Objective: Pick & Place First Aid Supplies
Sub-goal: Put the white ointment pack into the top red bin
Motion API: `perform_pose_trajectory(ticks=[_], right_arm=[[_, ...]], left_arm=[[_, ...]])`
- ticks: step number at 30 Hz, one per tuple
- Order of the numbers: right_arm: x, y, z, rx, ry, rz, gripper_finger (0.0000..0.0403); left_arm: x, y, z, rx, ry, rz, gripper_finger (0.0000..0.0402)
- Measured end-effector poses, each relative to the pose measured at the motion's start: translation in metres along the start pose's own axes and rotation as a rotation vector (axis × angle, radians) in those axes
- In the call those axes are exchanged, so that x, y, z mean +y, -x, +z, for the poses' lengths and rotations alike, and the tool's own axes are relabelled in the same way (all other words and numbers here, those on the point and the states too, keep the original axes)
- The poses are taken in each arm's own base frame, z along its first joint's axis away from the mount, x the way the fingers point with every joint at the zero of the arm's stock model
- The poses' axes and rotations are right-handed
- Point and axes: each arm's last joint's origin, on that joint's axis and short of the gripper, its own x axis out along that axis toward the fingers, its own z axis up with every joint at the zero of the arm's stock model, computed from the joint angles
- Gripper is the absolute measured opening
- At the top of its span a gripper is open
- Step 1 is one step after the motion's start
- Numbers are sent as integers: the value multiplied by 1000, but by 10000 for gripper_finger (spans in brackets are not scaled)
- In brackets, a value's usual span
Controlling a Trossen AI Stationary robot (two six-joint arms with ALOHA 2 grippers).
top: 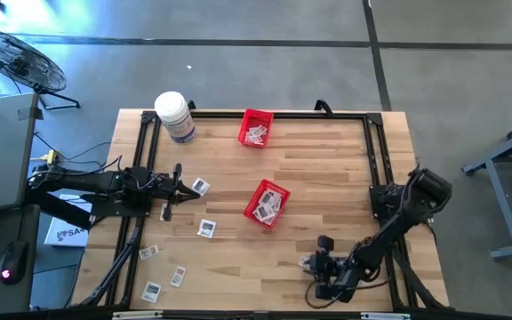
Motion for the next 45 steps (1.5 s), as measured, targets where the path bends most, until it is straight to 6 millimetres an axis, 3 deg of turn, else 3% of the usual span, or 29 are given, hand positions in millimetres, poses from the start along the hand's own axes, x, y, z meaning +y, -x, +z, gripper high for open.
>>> perform_pose_trajectory(ticks=[8, 15, 34, 40, 45], right_arm=[[-2, -9, -9, 9, 115, -49, 108], [-9, -18, -13, 24, 76, -81, 104], [-17, -28, 2, -19, 48, -89, 6], [-20, -26, 20, -42, 78, -78, 9], [-20, -21, 64, -127, 133, -63, 3]], left_arm=[[0, 0, 0, 0, 0, 0, 21], [0, 0, 0, 0, 0, 0, 21], [0, 0, 0, 0, 0, 0, 21], [0, 0, 0, 0, 0, 0, 21], [0, 0, 0, 0, 0, 0, 21]])
